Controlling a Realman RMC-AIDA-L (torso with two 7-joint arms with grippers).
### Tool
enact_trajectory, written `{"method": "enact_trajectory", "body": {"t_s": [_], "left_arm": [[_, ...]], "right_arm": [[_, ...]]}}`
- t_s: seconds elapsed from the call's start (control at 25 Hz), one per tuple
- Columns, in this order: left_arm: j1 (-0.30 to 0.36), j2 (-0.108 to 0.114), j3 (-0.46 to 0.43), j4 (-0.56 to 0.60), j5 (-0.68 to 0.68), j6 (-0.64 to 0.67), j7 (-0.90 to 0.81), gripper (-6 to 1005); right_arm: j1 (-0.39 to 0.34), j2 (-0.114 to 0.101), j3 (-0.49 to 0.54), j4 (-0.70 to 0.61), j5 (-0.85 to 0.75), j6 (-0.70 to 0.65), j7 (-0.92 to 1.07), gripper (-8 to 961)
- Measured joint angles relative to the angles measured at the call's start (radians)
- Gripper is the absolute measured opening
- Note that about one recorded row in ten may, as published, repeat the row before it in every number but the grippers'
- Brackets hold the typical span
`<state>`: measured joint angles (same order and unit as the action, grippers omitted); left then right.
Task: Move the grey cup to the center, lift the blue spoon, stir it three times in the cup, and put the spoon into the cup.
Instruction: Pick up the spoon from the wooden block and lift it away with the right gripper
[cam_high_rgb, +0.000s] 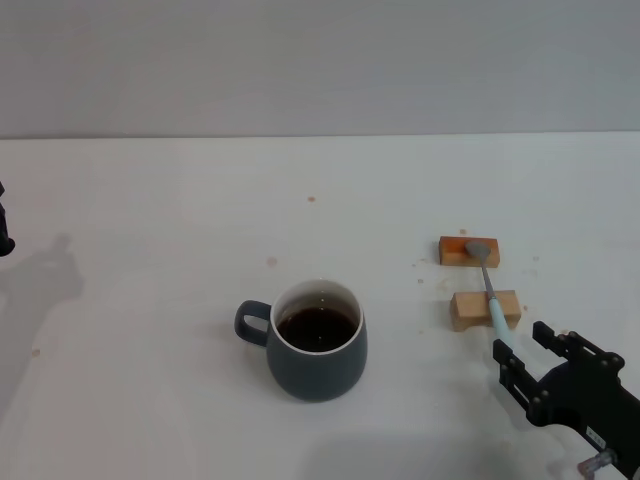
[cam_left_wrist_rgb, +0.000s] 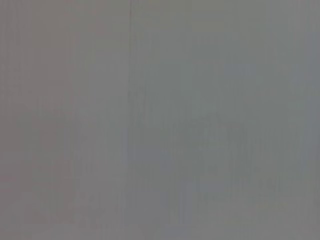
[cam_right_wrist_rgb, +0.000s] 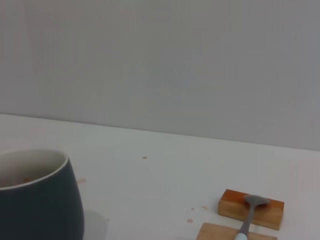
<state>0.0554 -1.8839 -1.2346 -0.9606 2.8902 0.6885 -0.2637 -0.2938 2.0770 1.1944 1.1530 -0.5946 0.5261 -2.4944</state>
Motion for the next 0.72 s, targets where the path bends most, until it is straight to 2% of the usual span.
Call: {"method": "enact_trajectory", "body": {"t_s": [0.72], "left_arm": [[0.031,0.008,0.009,-0.033,0.0,-0.012,0.003,-2]], "right_arm": [[0.037,-0.002,0.007,-0.022,0.008,-0.014,0.011,503]]}}
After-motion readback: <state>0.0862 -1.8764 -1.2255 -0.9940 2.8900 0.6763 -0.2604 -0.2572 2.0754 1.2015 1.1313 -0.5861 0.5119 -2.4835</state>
